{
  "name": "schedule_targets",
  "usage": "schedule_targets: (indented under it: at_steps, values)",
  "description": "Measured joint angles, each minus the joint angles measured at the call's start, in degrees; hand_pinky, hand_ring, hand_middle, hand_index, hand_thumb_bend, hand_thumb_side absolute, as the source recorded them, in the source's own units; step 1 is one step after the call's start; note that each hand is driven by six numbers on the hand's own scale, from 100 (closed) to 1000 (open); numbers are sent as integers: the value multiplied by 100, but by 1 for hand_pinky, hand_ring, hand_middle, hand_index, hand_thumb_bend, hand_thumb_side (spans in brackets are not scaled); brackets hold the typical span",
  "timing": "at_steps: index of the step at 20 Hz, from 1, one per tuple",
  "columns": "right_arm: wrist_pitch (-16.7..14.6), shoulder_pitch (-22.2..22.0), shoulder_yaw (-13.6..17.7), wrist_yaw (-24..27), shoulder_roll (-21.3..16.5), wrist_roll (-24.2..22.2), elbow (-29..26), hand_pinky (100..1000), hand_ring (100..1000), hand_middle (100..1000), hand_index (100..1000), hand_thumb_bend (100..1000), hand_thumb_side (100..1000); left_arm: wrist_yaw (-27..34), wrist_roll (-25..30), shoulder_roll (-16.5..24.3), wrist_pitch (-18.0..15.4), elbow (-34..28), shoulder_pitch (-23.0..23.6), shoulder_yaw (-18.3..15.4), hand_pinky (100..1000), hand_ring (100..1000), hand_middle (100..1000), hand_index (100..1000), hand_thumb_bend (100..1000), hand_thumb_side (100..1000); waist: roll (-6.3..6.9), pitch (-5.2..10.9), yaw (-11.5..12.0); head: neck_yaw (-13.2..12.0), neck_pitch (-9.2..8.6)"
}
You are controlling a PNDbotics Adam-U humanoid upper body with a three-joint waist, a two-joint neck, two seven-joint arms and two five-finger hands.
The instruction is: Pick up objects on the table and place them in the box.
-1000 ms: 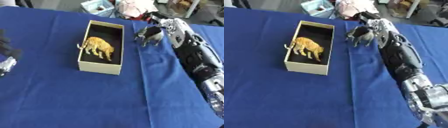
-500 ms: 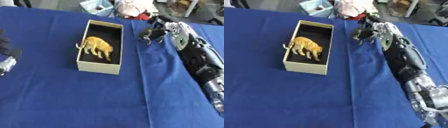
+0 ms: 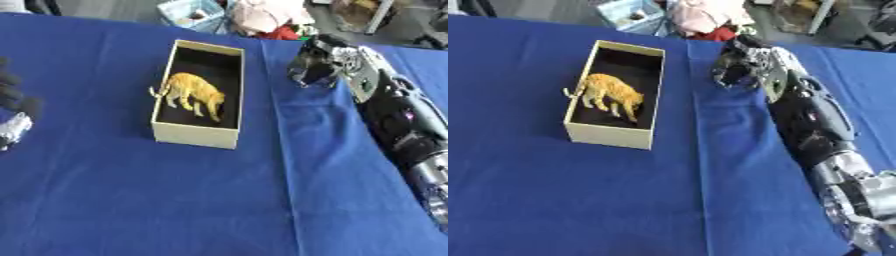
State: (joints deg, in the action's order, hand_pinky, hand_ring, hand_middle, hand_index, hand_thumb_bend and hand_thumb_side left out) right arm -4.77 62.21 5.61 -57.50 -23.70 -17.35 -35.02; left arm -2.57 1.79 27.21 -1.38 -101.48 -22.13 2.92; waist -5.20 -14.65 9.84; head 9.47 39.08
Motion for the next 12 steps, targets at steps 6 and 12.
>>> schedule_targets:
  at_steps: [6,12]
  values:
    - [-39,-30,-7,-64,3,245,-38,618,358,312,415,100,100,0,0,0,0,0,0,0,540,577,592,800,416,224,17,0,-29,0,9]
    - [-190,-41,-97,-83,25,565,-238,567,285,241,359,100,100,0,-1,0,-1,0,0,0,540,577,592,800,416,225,22,11,-64,0,12]
